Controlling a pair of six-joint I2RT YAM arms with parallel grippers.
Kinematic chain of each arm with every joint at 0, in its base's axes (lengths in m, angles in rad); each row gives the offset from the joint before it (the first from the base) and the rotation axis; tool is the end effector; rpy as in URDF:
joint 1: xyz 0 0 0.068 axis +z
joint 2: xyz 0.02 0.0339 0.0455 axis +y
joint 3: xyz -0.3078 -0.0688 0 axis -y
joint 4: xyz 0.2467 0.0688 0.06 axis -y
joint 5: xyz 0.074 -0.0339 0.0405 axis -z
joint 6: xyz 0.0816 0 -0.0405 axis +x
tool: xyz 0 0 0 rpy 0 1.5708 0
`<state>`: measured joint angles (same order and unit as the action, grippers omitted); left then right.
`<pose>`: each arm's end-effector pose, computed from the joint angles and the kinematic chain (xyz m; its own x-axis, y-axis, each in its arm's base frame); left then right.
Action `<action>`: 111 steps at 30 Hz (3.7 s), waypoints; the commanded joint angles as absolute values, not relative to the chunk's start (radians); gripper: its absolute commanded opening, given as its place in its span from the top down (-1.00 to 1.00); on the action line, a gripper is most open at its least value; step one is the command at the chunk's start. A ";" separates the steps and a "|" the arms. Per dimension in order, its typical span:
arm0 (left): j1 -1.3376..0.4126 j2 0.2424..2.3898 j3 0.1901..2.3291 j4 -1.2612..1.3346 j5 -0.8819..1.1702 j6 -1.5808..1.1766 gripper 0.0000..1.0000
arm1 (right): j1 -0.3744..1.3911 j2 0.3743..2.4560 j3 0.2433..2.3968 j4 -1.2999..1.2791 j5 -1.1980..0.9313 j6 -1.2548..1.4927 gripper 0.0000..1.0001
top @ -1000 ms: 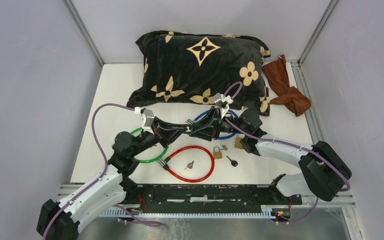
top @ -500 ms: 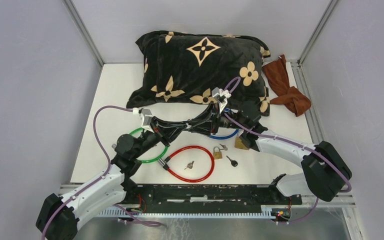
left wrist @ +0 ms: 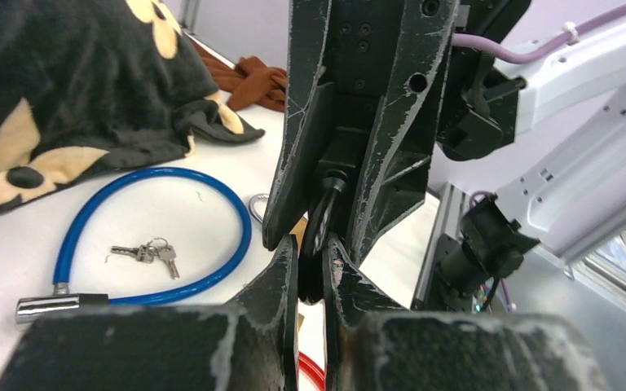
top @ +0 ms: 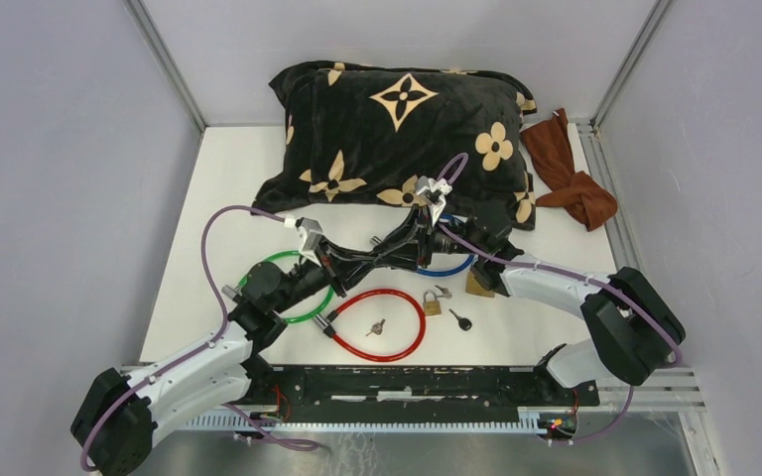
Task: Lock with the key
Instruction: Lock the lock.
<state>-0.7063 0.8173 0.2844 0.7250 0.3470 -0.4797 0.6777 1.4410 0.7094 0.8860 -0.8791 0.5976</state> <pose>0.1344 -0.1511 0.2931 -0.2700 -0.3401 -0.9008 0.8338 0.3853 -0.3954 0.2164 0.2548 0.3179 -0.4595 0.0908 -0.8835 -0.8881 -0.0379 0.4581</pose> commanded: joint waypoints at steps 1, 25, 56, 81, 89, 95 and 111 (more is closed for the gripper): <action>-0.714 0.796 0.402 0.765 0.733 -0.508 0.96 | 0.679 1.466 0.671 1.137 -0.710 0.662 1.00; -0.757 0.874 0.428 0.516 0.783 -0.566 0.96 | 0.831 1.548 1.011 1.077 -0.785 0.642 1.00; -0.864 0.969 0.450 0.612 0.820 -0.568 0.96 | 0.877 1.545 1.055 0.876 -0.877 0.408 1.00; -0.869 0.938 0.470 0.489 0.765 -0.449 0.96 | 0.859 1.519 0.983 0.748 -0.824 0.312 1.00; -0.769 0.847 0.322 0.566 0.639 -0.534 0.96 | 0.843 1.505 0.813 0.789 -0.765 0.347 1.00; -0.738 0.852 0.269 0.592 0.611 -0.589 0.96 | 0.843 1.541 0.720 0.792 -0.758 0.325 1.00; -0.684 0.951 0.264 0.638 0.558 -0.614 0.96 | 0.771 1.663 0.606 1.029 -0.871 0.426 0.65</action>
<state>-0.6815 0.9459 0.1898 0.6094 0.5522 -0.5468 0.7574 1.6489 0.5823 0.9649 -0.9749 0.4953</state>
